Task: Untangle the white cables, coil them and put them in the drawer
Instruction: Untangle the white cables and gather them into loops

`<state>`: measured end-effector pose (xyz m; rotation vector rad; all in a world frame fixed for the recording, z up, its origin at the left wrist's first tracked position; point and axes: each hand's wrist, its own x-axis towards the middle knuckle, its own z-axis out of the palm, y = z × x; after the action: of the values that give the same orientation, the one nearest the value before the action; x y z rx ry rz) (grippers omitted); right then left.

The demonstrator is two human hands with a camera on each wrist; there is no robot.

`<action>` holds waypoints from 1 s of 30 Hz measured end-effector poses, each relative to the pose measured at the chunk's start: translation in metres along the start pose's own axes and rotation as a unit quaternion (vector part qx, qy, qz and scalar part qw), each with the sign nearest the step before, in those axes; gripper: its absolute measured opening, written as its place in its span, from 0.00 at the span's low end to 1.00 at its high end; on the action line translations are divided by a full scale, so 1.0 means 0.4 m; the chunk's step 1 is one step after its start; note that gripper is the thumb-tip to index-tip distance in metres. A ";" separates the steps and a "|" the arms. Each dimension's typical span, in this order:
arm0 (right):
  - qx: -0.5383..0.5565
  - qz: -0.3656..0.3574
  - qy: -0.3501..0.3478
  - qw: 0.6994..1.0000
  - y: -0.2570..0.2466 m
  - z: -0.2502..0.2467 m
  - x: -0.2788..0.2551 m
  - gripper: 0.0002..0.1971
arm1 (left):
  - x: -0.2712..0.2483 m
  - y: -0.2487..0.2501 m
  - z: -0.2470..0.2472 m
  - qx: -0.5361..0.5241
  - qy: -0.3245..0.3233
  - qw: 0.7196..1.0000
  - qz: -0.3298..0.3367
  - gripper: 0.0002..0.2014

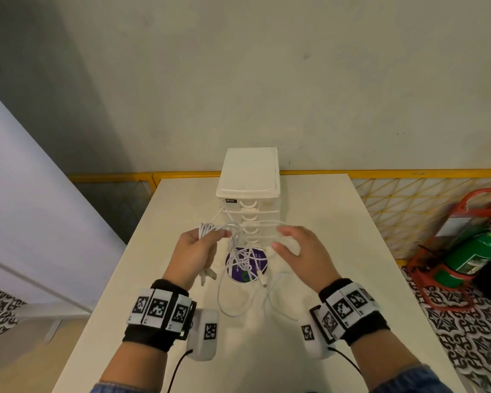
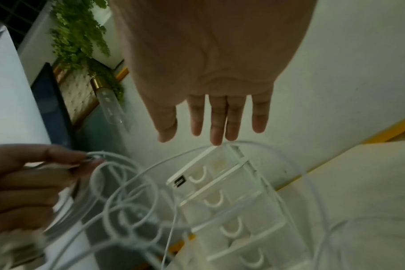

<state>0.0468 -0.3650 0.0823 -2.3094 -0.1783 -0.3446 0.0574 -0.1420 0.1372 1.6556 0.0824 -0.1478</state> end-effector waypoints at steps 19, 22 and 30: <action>0.119 0.003 -0.143 0.982 -0.065 0.119 -0.046 0.26 | 0.001 -0.056 0.019 0.129 0.051 0.990 -0.001 0.16; 0.069 -0.003 -0.140 0.988 -0.019 0.097 -0.053 0.31 | 0.012 -0.036 -0.017 0.100 0.146 0.984 0.010 0.11; 0.071 -0.100 0.107 0.987 0.029 -0.002 -0.007 0.11 | 0.035 -0.041 -0.083 0.097 0.236 0.967 0.020 0.12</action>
<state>0.0468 -0.3736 0.0741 -2.1022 -0.3159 -0.6577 0.0706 -0.1080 0.1220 1.8588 0.4060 0.2828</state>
